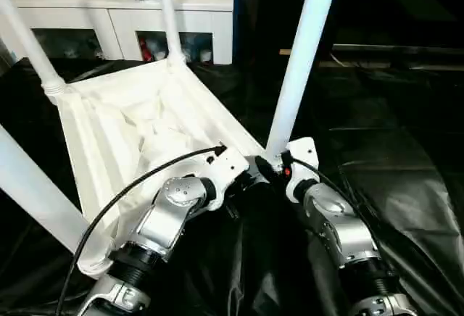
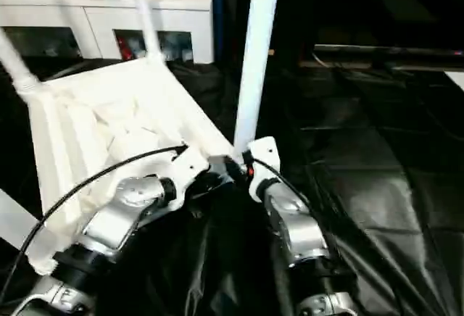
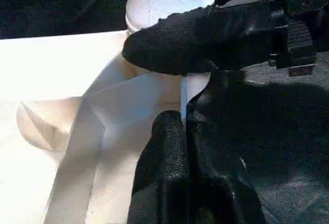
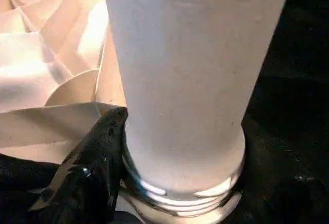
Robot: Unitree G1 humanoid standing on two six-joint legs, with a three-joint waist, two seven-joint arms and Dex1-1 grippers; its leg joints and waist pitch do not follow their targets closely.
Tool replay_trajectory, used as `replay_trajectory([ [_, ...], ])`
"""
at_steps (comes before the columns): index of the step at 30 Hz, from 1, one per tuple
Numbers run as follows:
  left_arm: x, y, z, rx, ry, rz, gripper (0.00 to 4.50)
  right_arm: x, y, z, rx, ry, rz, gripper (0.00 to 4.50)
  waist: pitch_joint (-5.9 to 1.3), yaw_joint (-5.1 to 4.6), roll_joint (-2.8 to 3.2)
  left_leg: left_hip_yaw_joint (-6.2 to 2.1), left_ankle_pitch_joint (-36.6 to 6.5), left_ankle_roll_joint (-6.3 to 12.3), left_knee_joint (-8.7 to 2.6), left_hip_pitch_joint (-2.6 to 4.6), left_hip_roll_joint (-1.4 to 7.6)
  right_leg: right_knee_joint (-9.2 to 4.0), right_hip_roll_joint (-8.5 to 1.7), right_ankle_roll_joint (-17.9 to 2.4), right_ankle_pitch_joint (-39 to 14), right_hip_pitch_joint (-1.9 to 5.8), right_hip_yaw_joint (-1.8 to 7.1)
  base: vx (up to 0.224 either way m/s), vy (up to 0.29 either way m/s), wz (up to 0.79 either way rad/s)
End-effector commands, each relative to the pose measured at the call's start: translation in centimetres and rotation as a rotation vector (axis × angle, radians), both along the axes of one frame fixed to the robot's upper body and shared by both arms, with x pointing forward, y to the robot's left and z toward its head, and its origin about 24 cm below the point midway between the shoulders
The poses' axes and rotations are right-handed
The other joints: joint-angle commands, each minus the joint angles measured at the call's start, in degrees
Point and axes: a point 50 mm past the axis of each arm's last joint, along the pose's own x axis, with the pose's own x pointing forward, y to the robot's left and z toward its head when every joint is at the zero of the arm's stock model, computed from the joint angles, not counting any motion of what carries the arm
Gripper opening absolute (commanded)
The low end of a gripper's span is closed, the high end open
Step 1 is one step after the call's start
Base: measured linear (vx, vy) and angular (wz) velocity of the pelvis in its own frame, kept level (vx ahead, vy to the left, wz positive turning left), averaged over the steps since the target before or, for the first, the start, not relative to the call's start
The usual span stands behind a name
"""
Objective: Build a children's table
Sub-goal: Rotate leg to tighten
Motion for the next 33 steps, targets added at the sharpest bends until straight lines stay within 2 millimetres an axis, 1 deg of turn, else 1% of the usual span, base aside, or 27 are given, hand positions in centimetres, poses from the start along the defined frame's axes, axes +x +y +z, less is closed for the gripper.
replay_trajectory([
  [1,-0.8,-2.7,0.8,-0.095,-0.020,-0.098,0.00,-0.6,3.3,0.3,0.087,0.015,0.152,3.48,-3.03,0.29,-0.35,-2.68,-7.0,4.77,-4.53,-0.20,5.31,-4.12,-5.86,-15.3,-9.8,2.27,3.33,0.000,0.000,0.00],
  [2,-0.9,-2.4,0.8,-0.093,-0.020,-0.111,0.00,-0.6,3.0,0.5,0.089,0.009,0.167,3.55,-2.95,0.30,-0.34,-2.71,-7.9,4.40,-4.60,-0.13,5.33,-4.29,-5.82,-15.0,-11.6,2.23,3.29,0.000,0.000,0.00],
  [4,-1.1,-1.7,0.7,-0.090,-0.010,-0.138,0.00,-0.5,2.0,0.8,0.067,-0.013,0.181,3.79,-2.90,0.26,-0.42,-2.78,-8.9,3.99,-4.66,-0.17,5.35,-4.42,-5.86,-14.6,-13.4,2.30,3.31,0.000,0.000,0.00],
  [5,-1.2,-1.3,0.7,-0.087,-0.007,-0.154,0.00,-0.4,1.5,0.9,0.054,-0.021,0.195,3.94,-2.93,0.31,-0.37,-2.82,-8.9,3.89,-4.66,-0.13,5.38,-4.36,-5.83,-14.5,-13.5,2.27,3.30,0.000,0.000,0.00],
  [6,-1.2,-1.3,0.7,-0.086,-0.007,-0.158,0.00,-0.4,1.4,1.0,0.052,-0.022,0.200,3.94,-2.98,0.35,-0.37,-2.74,-8.6,3.99,-4.59,-0.07,5.40,-4.32,-5.80,-14.5,-12.8,2.23,3.34,0.000,0.000,0.00],
  [7,-1.4,-0.5,0.6,-0.080,0.002,-0.189,0.00,-0.8,0.3,1.2,0.030,-0.021,0.284,3.94,-3.03,0.57,-0.32,-2.70,-7.7,4.39,-4.48,-0.10,5.38,-4.15,-5.82,-14.8,-11.5,2.31,3.33,0.000,0.000,0.00],
  [8,-1.4,-0.5,0.6,-0.080,0.002,-0.189,0.00,-0.8,0.3,1.2,0.030,-0.021,0.285,3.94,-3.05,0.69,-0.34,-2.62,-7.5,4.68,-4.45,-0.04,5.40,-4.16,-5.78,-14.8,-10.8,2.31,3.36,0.000,0.000,0.00],
  [9,-1.5,-0.2,0.6,-0.079,0.007,-0.202,0.00,-1.0,0.0,1.2,0.020,-0.018,0.324,3.94,-3.09,1.01,-0.20,-2.56,-6.6,5.07,-4.42,0.04,5.47,-3.94,-5.77,-15.1,-9.2,2.23,3.40,0.000,0.000,0.00],
  [10,-1.5,0.0,0.6,-0.078,0.011,-0.211,0.00,-1.2,-0.2,1.3,0.013,-0.015,0.352,3.94,-3.11,1.30,-0.29,-2.54,-6.2,5.26,-4.41,0.06,5.45,-3.82,-5.72,-15.4,-8.6,2.29,3.29,0.000,0.000,0.00],
  [12,-1.6,0.6,0.6,-0.066,0.021,-0.237,0.00,-1.9,-1.0,1.3,-0.022,0.006,0.463,3.94,-2.98,1.60,-0.29,-2.46,-6.6,5.46,-4.44,0.13,5.44,-3.92,-5.69,-15.3,-8.9,2.28,3.31,0.000,0.000,0.00],
  [13,-1.7,1.0,0.6,-0.061,0.030,-0.252,0.00,-2.4,-1.4,1.3,-0.042,0.015,0.525,3.94,-2.98,1.83,-0.33,-2.49,-6.7,5.43,-4.43,0.13,5.49,-3.87,-5.70,-15.2,-9.2,2.42,3.27,0.000,0.000,0.00],
  [15,-1.8,1.1,0.6,-0.059,0.035,-0.259,0.00,-2.6,-1.6,1.4,-0.051,0.019,0.556,3.94,-2.90,1.96,-0.31,-2.48,-7.1,5.34,-4.51,0.14,5.54,-3.97,-5.74,-15.1,-10.0,2.24,3.32,0.000,0.000,0.00],
  [16,-2.0,1.6,0.5,-0.052,0.047,-0.297,0.00,-3.2,-2.0,1.4,-0.072,0.036,0.632,3.94,-2.90,2.01,-0.31,-2.50,-7.1,5.19,-4.51,0.15,5.53,-3.97,-5.75,-15.0,-10.3,2.21,3.32,0.000,0.000,0.00],
  [17,-2.2,1.9,0.5,-0.046,0.055,-0.324,0.00,-3.6,-2.4,1.5,-0.085,0.054,0.686,3.94,-2.88,2.19,-0.31,-2.51,-7.5,4.98,-4.50,0.22,5.50,-4.06,-5.75,-14.8,-11.1,2.31,3.31,0.000,0.000,0.00],
  [18,-2.4,2.1,0.5,-0.044,0.062,-0.347,0.00,-3.9,-2.7,1.5,-0.091,0.069,0.727,3.94,-2.92,2.41,-0.35,-2.56,-7.4,5.21,-4.50,0.25,5.58,-3.96,-5.78,-14.8,-10.9,2.42,3.32,0.000,0.000,0.00],
  [19,-2.7,2.6,0.6,-0.047,0.079,-0.388,0.00,-4.3,-3.0,1.7,-0.099,0.087,0.782,3.94,-2.88,2.50,-0.25,-2.53,-7.5,5.46,-4.55,0.36,5.63,-3.96,-5.71,-14.8,-10.7,2.16,3.33,0.000,0.000,0.00],
  [20,-2.8,2.7,0.6,-0.044,0.084,-0.399,0.00,-4.4,-3.1,1.8,-0.098,0.093,0.797,3.94,-2.93,2.55,-0.26,-2.52,-7.3,5.49,-4.53,0.39,5.64,-3.88,-5.67,-14.9,-10.4,2.14,3.29,0.000,0.000,0.00],
  [21,-2.8,2.9,0.6,-0.042,0.088,-0.415,0.00,-4.4,-3.2,1.9,-0.098,0.099,0.815,3.94,-2.87,2.50,-0.34,-2.51,-7.2,5.51,-4.56,0.26,5.61,-3.89,-5.73,-15.1,-10.2,2.20,3.32,0.000,0.000,0.00],
  [22,-2.9,3.0,0.7,-0.040,0.089,-0.423,0.00,-4.5,-3.2,1.9,-0.097,0.102,0.824,3.78,-2.90,2.55,-0.32,-2.55,-6.9,5.39,-4.57,0.29,5.68,-3.87,-5.78,-15.2,-10.0,2.18,3.30,0.000,0.000,0.00],
  [23,-3.0,3.1,0.7,-0.043,0.098,-0.438,0.00,-4.5,-3.3,2.0,-0.103,0.104,0.838,3.78,-2.92,2.54,-0.32,-2.53,-6.7,5.30,-4.54,0.32,5.65,-3.81,-5.79,-15.3,-9.8,2.21,3.29,0.000,0.000,0.00],
  [24,-3.1,3.3,0.8,-0.042,0.104,-0.452,0.00,-4.6,-3.3,2.0,-0.109,0.109,0.856,3.78,-2.94,2.59,-0.47,-2.54,-6.5,5.24,-4.53,0.28,5.66,-3.73,-5.80,-15.3,-9.7,2.25,3.32,0.000,0.000,0.00],
  [25,-3.2,3.4,0.8,-0.041,0.114,-0.471,0.00,-4.7,-3.4,2.0,-0.122,0.113,0.879,3.78,-2.97,2.62,-0.49,-2.52,-6.3,5.22,-4.51,0.31,5.64,-3.70,-5.82,-15.4,-9.8,2.25,3.29,0.000,0.000,0.00],
  [26,-3.2,3.5,0.8,-0.039,0.118,-0.479,0.00,-4.7,-3.4,2.0,-0.129,0.115,0.888,3.65,-2.97,2.62,-0.45,-2.49,-6.2,5.21,-4.49,0.38,5.66,-3.73,-5.82,-15.5,-9.6,2.20,3.31,0.000,0.000,0.00],
  [27,-3.2,3.5,0.8,-0.038,0.121,-0.485,0.00,-4.7,-3.4,2.0,-0.133,0.116,0.893,3.51,-2.97,2.60,-0.45,-2.49,-5.9,5.16,-4.49,0.30,5.66,-3.65,-5.80,-15.6,-9.2,2.24,3.29,0.000,0.000,0.00],
  [28,-3.2,3.6,0.8,-0.036,0.123,-0.488,0.00,-4.8,-3.3,2.0,-0.139,0.114,0.903,3.45,-3.01,2.57,-0.69,-2.46,-5.5,5.21,-4.43,0.25,5.63,-3.58,-5.81,-15.6,-8.7,2.30,3.31,0.000,0.000,0.00],
  [30,-3.2,3.6,0.9,-0.034,0.128,-0.495,0.00,-4.9,-3.1,2.0,-0.135,0.117,0.918,3.33,-3.01,2.64,-0.62,-2.44,-5.2,5.28,-4.41,0.30,5.61,-3.53,-5.81,-15.8,-8.4,2.29,3.29,0.000,0.000,0.00],
  [33,-3.2,3.7,0.9,-0.032,0.127,-0.500,0.00,-5.1,-2.9,2.0,-0.129,0.121,0.934,3.02,-3.01,2.67,-0.69,-2.40,-5.3,5.32,-4.37,0.32,5.58,-3.57,-5.84,-15.7,-8.6,2.31,3.30,0.000,0.000,0.00],
])
